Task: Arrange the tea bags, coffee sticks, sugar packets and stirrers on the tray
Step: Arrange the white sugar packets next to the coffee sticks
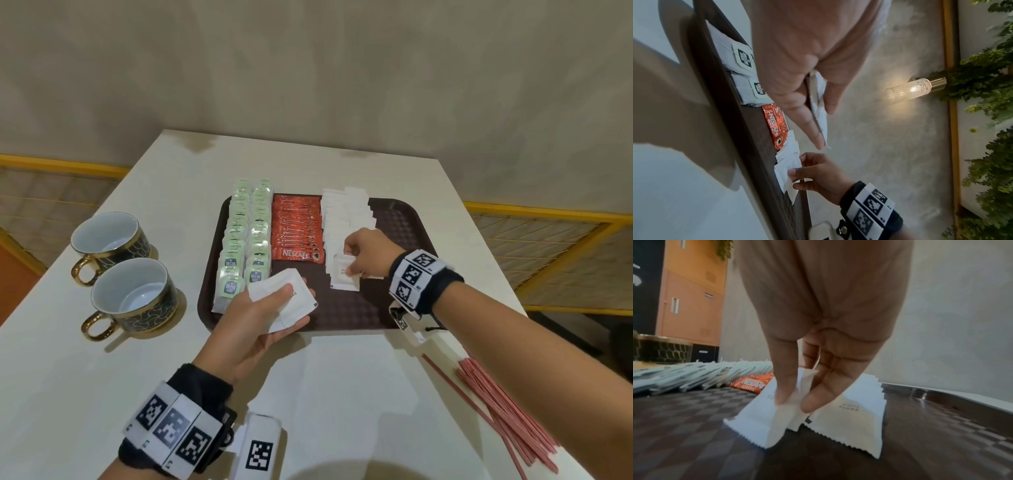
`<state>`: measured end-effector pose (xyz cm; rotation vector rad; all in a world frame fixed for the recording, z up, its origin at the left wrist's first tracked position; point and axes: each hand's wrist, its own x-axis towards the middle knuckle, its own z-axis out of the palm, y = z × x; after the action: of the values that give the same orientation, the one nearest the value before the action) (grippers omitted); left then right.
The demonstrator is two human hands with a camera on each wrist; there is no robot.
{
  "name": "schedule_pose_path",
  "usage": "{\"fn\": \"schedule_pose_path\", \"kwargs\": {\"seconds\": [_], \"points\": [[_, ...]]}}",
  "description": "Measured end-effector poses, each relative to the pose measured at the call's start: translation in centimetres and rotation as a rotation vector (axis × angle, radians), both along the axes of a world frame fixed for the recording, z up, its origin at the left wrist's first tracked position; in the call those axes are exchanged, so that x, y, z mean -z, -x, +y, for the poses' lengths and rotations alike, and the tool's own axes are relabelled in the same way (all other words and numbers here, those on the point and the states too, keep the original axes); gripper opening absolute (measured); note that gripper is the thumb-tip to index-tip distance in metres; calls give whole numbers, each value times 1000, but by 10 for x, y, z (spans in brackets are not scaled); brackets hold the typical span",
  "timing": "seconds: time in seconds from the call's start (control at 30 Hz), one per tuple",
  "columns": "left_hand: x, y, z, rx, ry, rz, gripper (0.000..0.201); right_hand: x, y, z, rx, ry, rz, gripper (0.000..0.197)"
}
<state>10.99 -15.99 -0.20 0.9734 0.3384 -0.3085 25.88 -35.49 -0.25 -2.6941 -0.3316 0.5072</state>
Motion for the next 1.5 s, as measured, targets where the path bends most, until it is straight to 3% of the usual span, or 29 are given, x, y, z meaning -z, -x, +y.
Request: {"fn": "schedule_pose_path", "kwargs": {"seconds": [0.13,0.2,0.3,0.4,0.47,0.6,0.83,0.97,1.07,1.27,1.33,1.43,1.5], "points": [[4,-2,0,-38,51,40,25,5,-5,5,2,135,-69,32],[5,-5,-2,-18,41,40,28,5,-3,6,9,170,-93,50],[3,-8,-7,56,-34,7,25,-4,7,10,45,13,-138,68],[0,-12,-12,102,-103,-21,24,-25,30,17,75,-404,36,47],[-3,-13,-18,139,-137,-61,23,-35,46,20,6,-533,183,35],[-6,-12,-29,181,-149,-70,23,-39,55,6,-99,-512,181,14],[-2,-14,-24,110,4,22,28,-40,11,-56,143,-454,105,15],[-1,-14,-22,110,10,44,37,-19,-15,-62,111,-204,159,17],[0,-14,-20,119,-53,32,39,-9,-26,-52,56,-44,78,16],[5,-16,-20,95,-203,11,27,5,-39,-43,-13,158,-35,16],[6,-17,-21,95,-229,2,24,2,-37,-42,-11,141,-90,21],[7,-19,-25,78,-218,-3,24,-16,-18,-28,-65,-97,-174,17],[7,-21,-28,76,-209,-11,28,-35,4,-11,-140,-293,-49,17]]}}
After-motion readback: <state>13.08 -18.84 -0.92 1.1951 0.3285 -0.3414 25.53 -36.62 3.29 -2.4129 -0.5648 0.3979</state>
